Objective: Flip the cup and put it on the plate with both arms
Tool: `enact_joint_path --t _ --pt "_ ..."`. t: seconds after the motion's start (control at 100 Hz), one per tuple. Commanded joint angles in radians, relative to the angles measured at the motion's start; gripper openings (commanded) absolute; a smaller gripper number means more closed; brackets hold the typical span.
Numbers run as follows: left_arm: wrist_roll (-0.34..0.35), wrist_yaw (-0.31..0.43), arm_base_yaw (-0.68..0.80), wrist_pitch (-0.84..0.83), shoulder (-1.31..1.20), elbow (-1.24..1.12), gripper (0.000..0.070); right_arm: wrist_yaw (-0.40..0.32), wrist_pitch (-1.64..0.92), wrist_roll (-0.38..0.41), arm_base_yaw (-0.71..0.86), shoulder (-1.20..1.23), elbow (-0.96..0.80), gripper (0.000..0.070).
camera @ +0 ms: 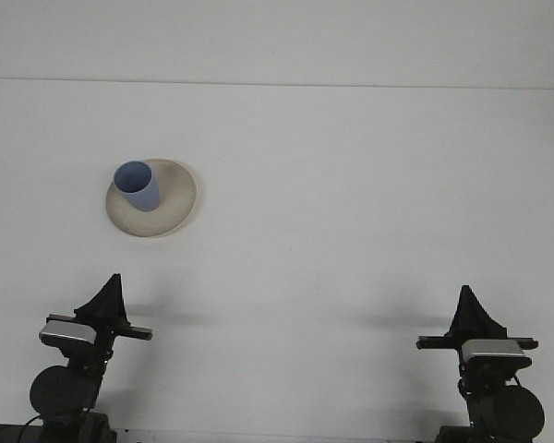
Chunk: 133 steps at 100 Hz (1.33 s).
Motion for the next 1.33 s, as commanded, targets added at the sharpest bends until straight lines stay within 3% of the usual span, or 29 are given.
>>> enact_joint_path --t 0.0,0.33,1.32 --pt "-0.001 -0.003 0.0 0.009 -0.002 -0.018 0.0012 0.003 0.035 0.002 -0.001 -0.002 -0.024 0.0" --pt "-0.001 -0.003 0.0 0.009 -0.002 -0.018 0.0012 0.003 0.246 0.01 -0.001 -0.002 -0.156 0.0" --pt "-0.001 -0.003 0.0 0.009 -0.002 -0.018 0.0012 0.003 0.25 0.008 -0.001 -0.002 -0.156 0.0"
